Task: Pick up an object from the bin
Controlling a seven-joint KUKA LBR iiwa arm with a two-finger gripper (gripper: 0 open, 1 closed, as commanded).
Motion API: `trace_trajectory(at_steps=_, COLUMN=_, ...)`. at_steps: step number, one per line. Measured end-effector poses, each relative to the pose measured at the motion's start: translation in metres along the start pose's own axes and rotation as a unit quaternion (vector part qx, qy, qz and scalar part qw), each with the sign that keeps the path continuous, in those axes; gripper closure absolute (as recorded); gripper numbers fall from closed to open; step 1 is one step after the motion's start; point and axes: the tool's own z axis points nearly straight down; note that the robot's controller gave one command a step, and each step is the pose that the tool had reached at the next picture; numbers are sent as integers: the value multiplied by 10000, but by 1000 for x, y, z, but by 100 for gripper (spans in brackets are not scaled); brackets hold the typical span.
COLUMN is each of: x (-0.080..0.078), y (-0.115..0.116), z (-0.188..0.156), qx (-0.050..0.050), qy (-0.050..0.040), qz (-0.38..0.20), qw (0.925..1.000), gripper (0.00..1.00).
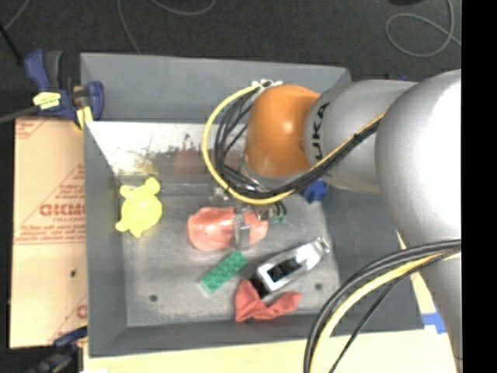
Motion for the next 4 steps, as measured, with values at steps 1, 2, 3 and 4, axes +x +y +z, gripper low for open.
trace_trajectory(at_steps=1, x=0, y=0, z=0, qx=0, qy=-1, qz=-3, qw=10000, gripper=100)
trace_trajectory(at_steps=2, x=0, y=0, z=0, qx=0, qy=-2, qz=-6, qw=10000, gripper=100)
trace_trajectory(at_steps=3, x=0, y=0, z=0, qx=1, qy=-2, qz=-8, qw=10000, gripper=100)
trace_trajectory(at_steps=4, x=0, y=0, z=0, qx=1, qy=-2, qz=-8, qw=10000, gripper=100)
